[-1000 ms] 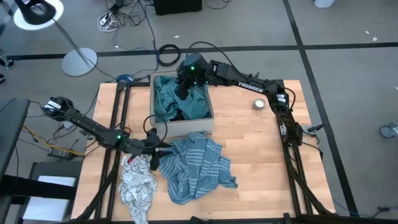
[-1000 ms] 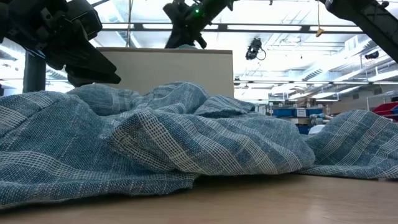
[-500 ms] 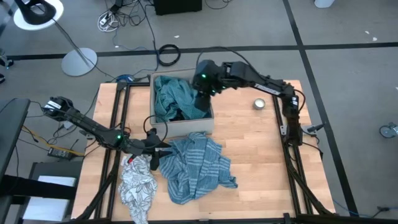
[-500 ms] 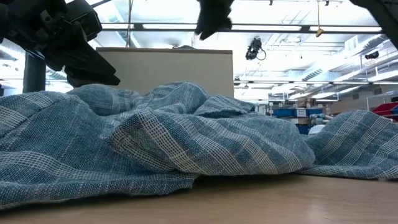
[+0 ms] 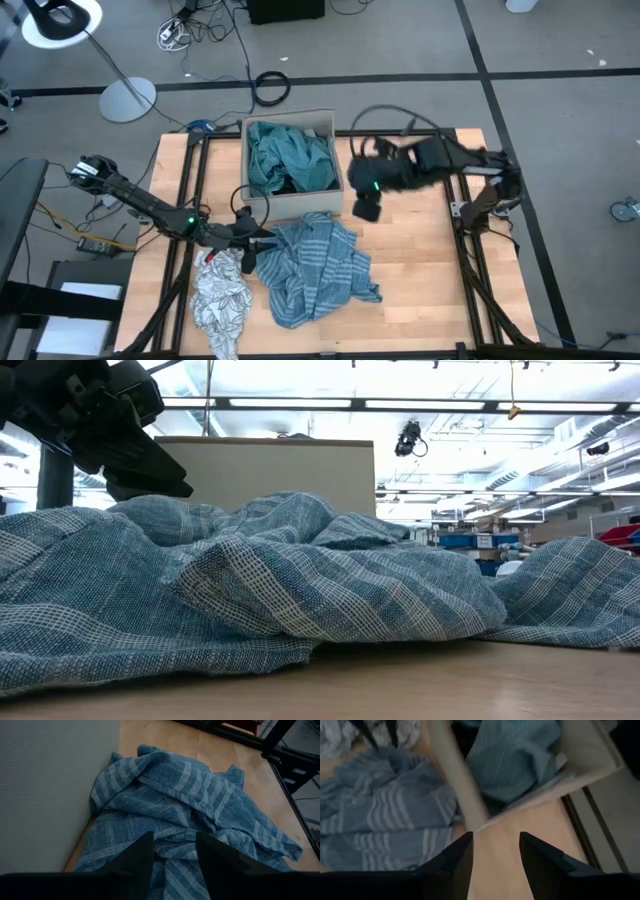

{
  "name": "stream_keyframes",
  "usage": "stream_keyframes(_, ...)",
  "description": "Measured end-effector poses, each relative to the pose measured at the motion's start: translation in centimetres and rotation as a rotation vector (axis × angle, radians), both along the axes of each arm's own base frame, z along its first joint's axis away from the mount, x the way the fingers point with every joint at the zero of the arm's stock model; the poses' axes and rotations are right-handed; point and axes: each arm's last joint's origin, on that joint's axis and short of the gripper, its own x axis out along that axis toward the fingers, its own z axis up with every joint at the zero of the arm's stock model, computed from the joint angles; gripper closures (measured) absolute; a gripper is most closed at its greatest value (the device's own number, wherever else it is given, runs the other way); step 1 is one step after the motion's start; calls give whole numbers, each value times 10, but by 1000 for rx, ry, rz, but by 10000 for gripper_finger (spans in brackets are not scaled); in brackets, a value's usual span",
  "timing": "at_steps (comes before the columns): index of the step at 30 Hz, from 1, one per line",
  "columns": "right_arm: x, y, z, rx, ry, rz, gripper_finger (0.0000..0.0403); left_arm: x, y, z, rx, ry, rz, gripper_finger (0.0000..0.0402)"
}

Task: Sort clothes
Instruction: Put the blue shorts into the white laundry organizer

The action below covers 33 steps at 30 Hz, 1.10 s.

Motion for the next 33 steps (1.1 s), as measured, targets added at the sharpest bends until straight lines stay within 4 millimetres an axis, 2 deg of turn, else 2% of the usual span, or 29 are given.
stream_keyframes(4,-15,30,-29,18,5,-25,244,0,0,0,-1,-1,0,249)
stream_keyframes(8,-25,57,-69,59,-20,-17,243,0,0,0,-3,-1,1,249)
stream_keyframes(12,-24,79,-111,102,-87,27,243,0,0,0,-4,-1,2,249)
stream_keyframes(17,-8,98,-168,109,-179,137,243,0,0,0,-8,-4,3,249)
stream_keyframes(20,6,100,-194,95,-232,195,243,0,0,1,-11,-7,4,249)
stream_keyframes(25,33,96,-212,67,-307,215,230,0,0,1,-28,-8,13,249)
stream_keyframes(29,51,89,-220,68,-319,226,199,0,0,1,-29,-8,13,249)
stream_keyframes(33,66,80,-237,87,-269,217,158,0,0,0,-28,-5,12,249)
